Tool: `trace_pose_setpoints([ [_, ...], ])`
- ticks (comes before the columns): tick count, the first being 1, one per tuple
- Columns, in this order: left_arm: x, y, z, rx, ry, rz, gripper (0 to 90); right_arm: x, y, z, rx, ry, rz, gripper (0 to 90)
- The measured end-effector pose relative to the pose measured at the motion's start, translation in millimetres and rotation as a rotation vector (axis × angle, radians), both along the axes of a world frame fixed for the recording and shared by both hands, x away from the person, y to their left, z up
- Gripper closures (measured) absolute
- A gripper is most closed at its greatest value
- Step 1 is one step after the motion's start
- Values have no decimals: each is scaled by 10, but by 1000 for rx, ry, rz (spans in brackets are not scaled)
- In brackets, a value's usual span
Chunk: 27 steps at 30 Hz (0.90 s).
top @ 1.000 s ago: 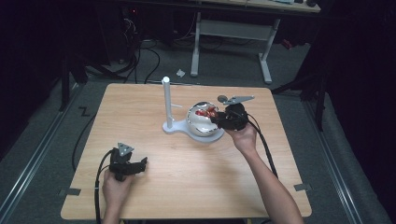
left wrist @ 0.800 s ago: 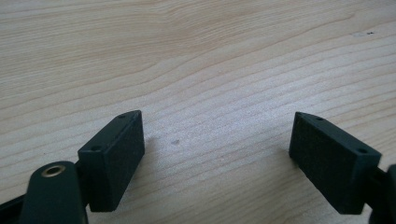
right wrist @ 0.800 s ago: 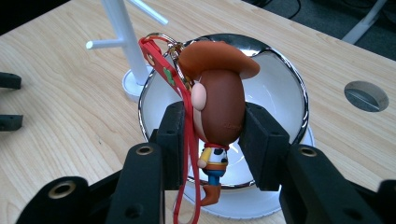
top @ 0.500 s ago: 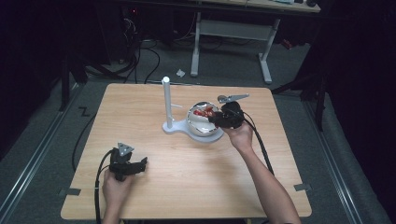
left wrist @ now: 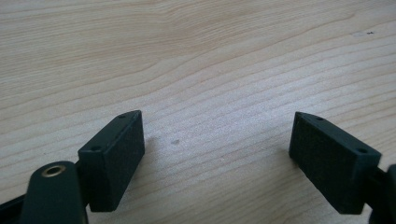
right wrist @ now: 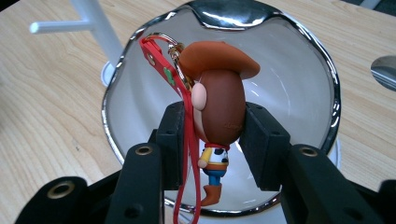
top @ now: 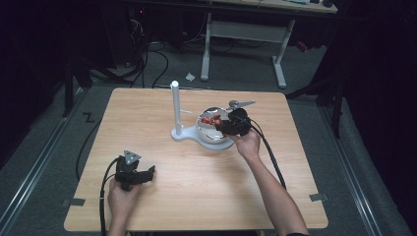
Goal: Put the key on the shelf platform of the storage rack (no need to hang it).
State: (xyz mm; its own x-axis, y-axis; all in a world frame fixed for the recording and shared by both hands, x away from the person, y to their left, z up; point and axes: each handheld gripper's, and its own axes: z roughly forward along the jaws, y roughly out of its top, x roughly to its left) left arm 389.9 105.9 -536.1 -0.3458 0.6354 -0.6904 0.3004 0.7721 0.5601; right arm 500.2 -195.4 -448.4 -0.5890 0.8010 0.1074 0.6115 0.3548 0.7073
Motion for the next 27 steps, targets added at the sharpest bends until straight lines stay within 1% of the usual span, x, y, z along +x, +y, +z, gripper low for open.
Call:
trace_pose_setpoints([
  [2,0,0,0,0,0,0,185,18,-2,-22,-4,2,-7,621],
  [4,0,0,0,0,0,0,185,28,4,-42,-8,18,-13,620],
  [7,0,1,0,0,0,-1,185,40,9,-67,-19,16,-17,606],
  [10,-1,1,0,0,0,-1,185,38,-3,-56,8,18,-29,532],
  [11,-1,1,0,0,0,-1,185,37,-11,-47,13,10,-28,511],
  [12,-1,1,0,0,0,-1,185,37,-11,-47,13,10,-28,511],
  [13,-2,0,0,0,0,-2,184,13,-16,-20,13,7,-35,484],
  [14,-2,0,0,0,0,-2,184,13,-16,-20,13,7,-35,484],
  [15,-2,0,0,-1,0,-1,184,-7,-27,-2,-5,-6,-28,469],
  [16,-2,0,0,-1,0,-1,184,-22,-35,9,-9,-9,-30,466],
  [18,-2,0,1,-1,1,-1,184,-55,-62,30,-1,-22,-33,466],
  [20,-2,0,1,-2,1,-1,184,-87,-97,43,2,-49,-40,466],
  [23,-2,0,1,-1,0,-1,184,-133,-165,55,12,-59,-54,463],
  [24,-2,0,1,-1,0,-1,184,-143,-183,62,8,-53,-59,457],
  [26,-1,0,1,-1,0,0,184,-148,-202,69,1,-54,-58,450],
  [27,-2,0,0,-1,0,-1,184,-171,-241,96,20,-58,-54,438],
])
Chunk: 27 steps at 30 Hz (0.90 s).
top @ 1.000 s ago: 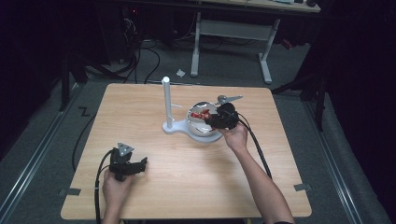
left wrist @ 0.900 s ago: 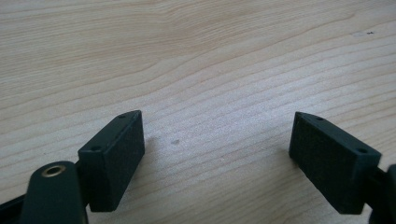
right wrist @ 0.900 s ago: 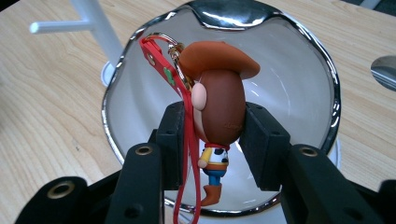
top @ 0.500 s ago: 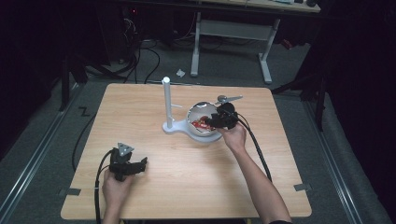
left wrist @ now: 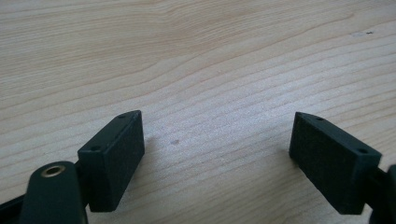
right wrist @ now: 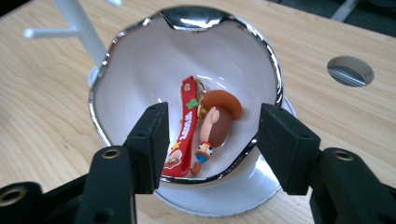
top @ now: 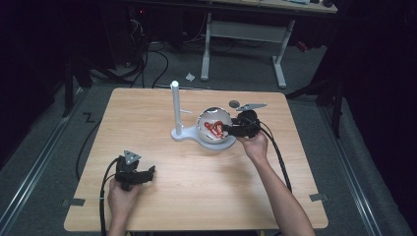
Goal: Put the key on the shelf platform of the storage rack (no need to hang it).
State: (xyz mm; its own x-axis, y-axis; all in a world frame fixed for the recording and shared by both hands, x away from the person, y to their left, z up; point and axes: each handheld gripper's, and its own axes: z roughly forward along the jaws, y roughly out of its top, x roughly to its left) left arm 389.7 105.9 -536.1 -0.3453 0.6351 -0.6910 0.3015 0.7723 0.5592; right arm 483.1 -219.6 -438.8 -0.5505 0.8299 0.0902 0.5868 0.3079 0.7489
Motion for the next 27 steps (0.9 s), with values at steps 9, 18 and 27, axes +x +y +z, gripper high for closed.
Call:
trace_pose_setpoints([
  [9,0,0,0,-1,0,0,184,-75,-141,88,16,-20,-10,425],
  [18,0,0,0,0,0,0,184,-178,-342,118,36,-41,-47,426],
  [27,0,-1,0,0,0,0,184,-236,-494,168,30,-52,-70,426],
])
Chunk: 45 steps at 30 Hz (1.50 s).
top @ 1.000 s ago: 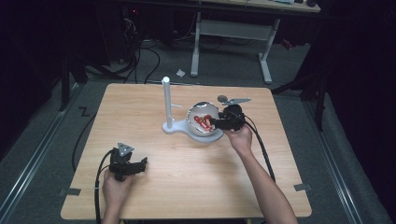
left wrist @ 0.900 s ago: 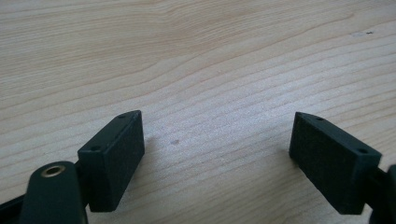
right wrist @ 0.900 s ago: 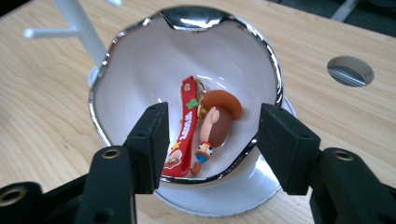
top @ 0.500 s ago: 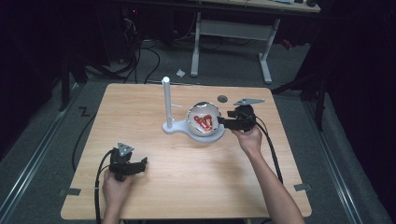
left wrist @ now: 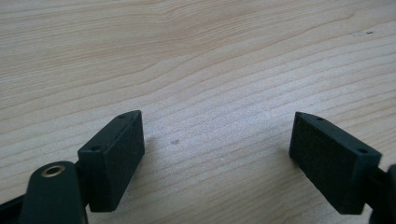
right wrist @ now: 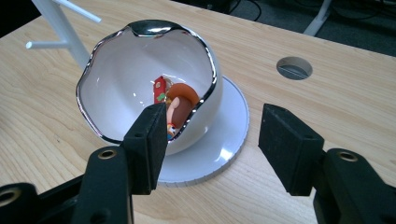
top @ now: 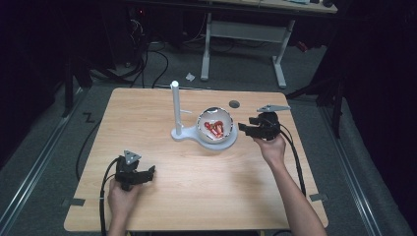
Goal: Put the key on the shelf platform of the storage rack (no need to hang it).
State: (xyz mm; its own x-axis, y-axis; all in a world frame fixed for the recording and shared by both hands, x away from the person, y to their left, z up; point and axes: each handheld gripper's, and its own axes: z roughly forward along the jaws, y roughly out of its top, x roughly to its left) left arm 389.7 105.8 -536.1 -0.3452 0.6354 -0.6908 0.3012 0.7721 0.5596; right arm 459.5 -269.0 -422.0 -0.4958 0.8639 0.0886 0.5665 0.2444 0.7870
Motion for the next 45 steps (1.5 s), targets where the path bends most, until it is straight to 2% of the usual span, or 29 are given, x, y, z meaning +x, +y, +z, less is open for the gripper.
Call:
trace_pose_setpoints([
  [4,0,0,0,0,0,0,184,-37,-64,29,3,1,-9,425],
  [5,0,0,0,0,0,0,184,-79,-103,45,23,-15,-19,427],
  [7,0,0,0,0,0,-1,184,-97,-126,46,27,-16,-23,427],
  [11,0,0,0,0,0,0,184,-157,-233,48,21,-4,-42,425],
  [16,0,0,0,0,0,-1,184,-220,-285,77,4,-13,-48,423],
  [20,0,0,0,0,0,0,184,-267,-355,48,19,-18,-65,423],
  [22,0,1,-1,1,0,-1,184,-294,-382,33,4,-9,-73,420],
  [28,0,1,0,1,0,-1,184,-395,-430,90,-14,-28,-71,419],
  [45,1,-1,1,-1,1,1,184,-603,-522,251,-9,-56,-57,420],
])
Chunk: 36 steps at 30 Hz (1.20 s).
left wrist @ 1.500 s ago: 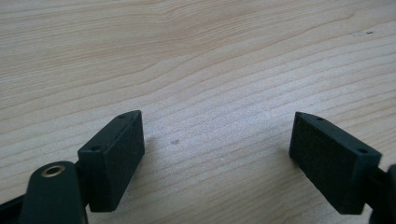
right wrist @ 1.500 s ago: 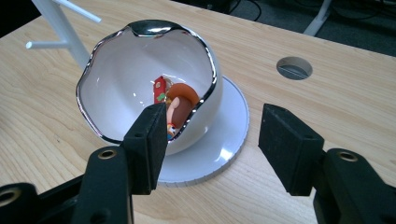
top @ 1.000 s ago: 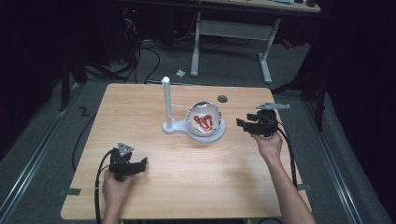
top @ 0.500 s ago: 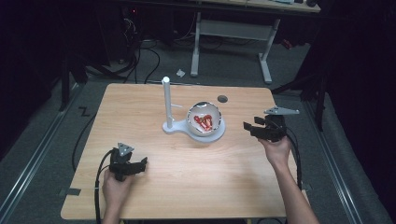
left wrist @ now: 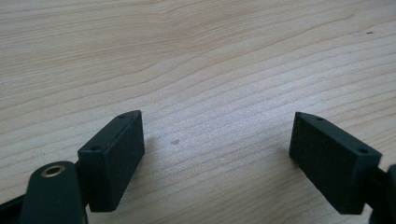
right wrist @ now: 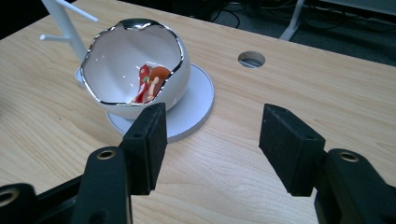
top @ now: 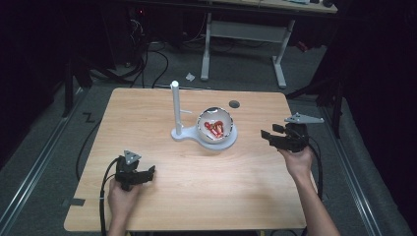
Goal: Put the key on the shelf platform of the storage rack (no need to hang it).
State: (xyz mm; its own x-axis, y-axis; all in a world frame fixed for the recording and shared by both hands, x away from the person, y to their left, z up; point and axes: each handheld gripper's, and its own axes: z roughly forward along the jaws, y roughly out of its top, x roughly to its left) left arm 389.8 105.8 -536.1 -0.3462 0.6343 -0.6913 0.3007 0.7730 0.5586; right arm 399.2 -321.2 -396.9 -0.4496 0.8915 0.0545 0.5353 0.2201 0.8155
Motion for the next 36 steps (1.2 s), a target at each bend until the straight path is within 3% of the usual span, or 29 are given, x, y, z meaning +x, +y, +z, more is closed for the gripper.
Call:
trace_pose_setpoints([
  [14,0,0,1,-1,0,0,184,-129,-72,38,13,-14,-3,419],
  [22,-1,0,0,0,0,0,184,-258,-157,-61,24,13,-17,416],
  [36,-1,0,0,1,-1,-1,184,-475,-136,-148,63,1,17,414],
])
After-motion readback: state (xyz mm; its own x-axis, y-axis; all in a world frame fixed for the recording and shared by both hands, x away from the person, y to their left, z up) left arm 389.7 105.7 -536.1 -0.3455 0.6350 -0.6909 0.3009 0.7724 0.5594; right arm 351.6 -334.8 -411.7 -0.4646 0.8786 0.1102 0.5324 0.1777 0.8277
